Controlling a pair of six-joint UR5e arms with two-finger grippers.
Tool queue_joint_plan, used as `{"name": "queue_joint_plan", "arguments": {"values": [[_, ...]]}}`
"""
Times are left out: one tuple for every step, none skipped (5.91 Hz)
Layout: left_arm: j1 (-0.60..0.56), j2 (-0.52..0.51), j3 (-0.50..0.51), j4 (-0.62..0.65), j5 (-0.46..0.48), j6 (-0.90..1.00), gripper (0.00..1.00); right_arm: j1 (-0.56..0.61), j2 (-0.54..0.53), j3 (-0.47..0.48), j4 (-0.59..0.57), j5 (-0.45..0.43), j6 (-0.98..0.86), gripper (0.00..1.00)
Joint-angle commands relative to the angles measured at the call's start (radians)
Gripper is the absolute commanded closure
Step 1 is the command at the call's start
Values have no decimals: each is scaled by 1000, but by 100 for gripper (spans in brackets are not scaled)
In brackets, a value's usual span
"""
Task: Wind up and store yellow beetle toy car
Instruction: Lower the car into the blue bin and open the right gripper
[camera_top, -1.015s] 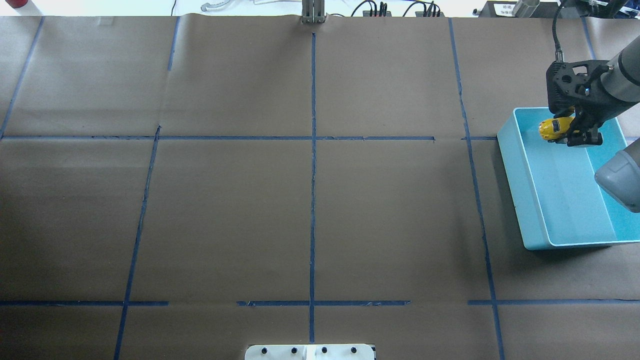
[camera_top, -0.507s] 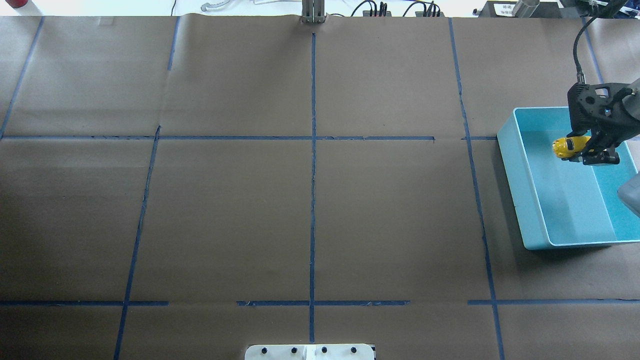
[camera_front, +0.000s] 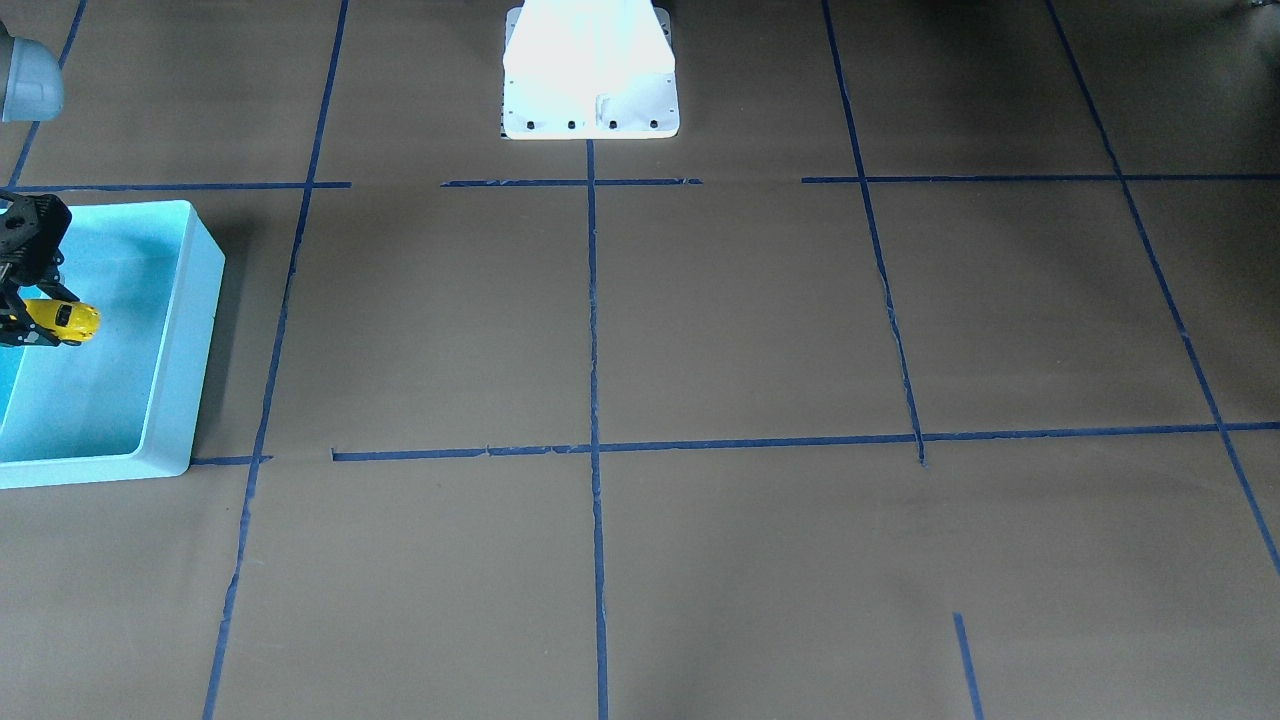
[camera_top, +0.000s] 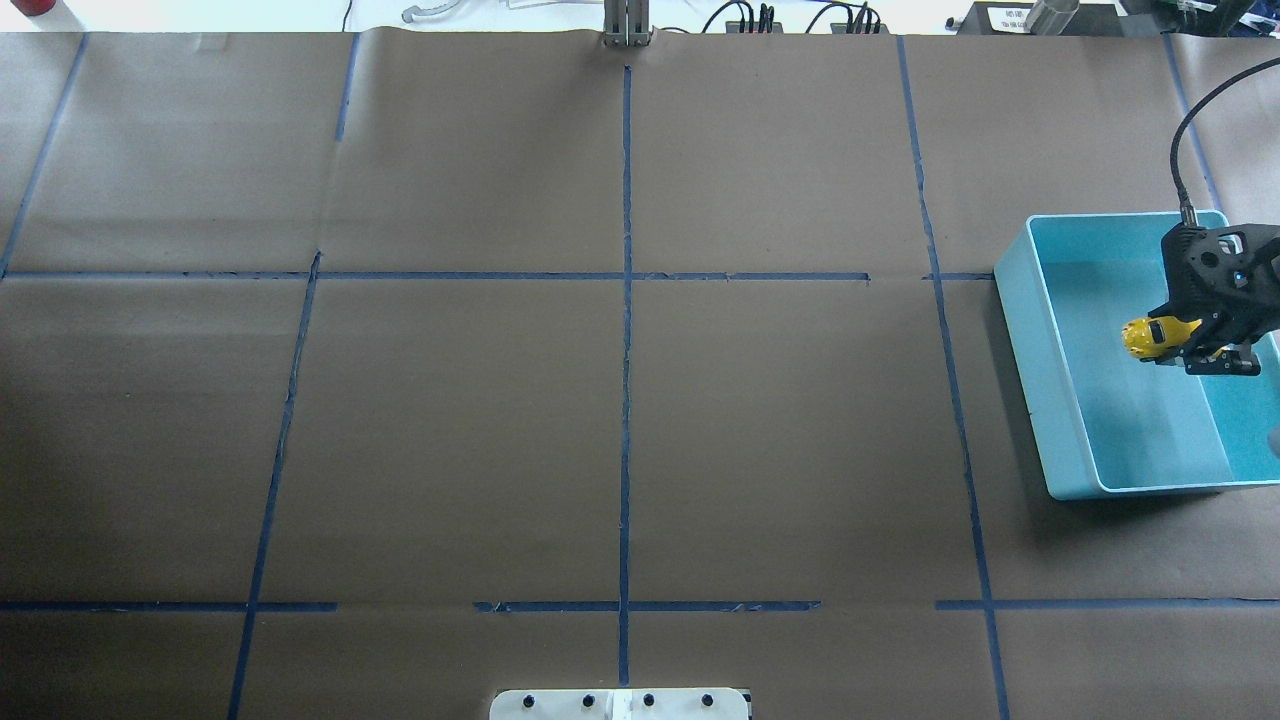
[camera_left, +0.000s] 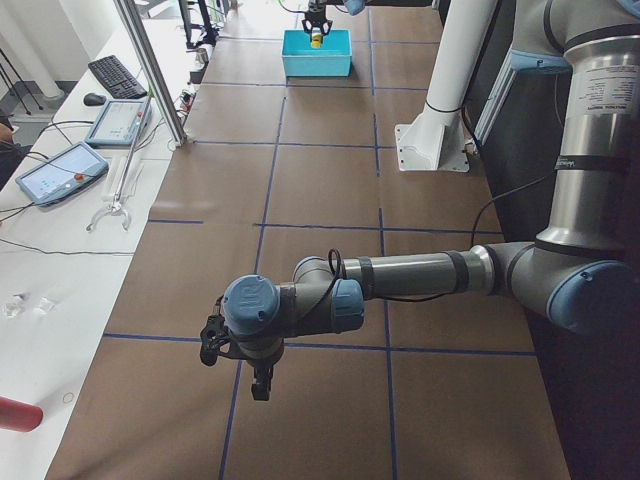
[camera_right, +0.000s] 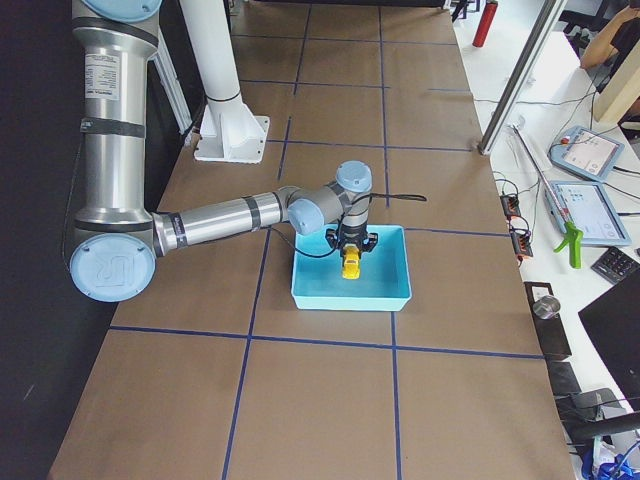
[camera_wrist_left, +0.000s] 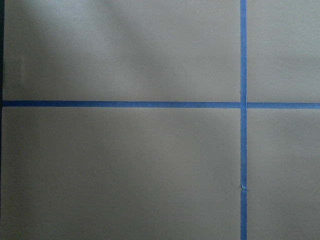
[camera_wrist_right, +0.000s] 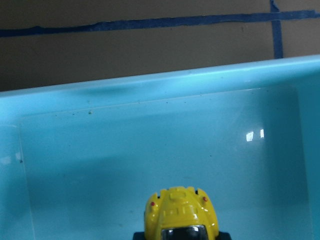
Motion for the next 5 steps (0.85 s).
{"name": "queue_joint_plan", "arguments": {"values": [[0, -3, 0, -1, 0, 0, 0, -72, -20, -57, 159, -7, 69, 100], [0, -1, 1, -1, 0, 0, 0, -88, -31, -106, 230, -6, 83, 100], [0, -1, 1, -1, 0, 0, 0, -94, -31, -137, 276, -9, 83, 100], [0, -6, 1, -1, 0, 0, 0, -93, -31, -148, 278, -7, 79, 100], [0, -7, 1, -1, 0, -2, 0, -94, -30, -151, 278, -6, 88, 71]]}}
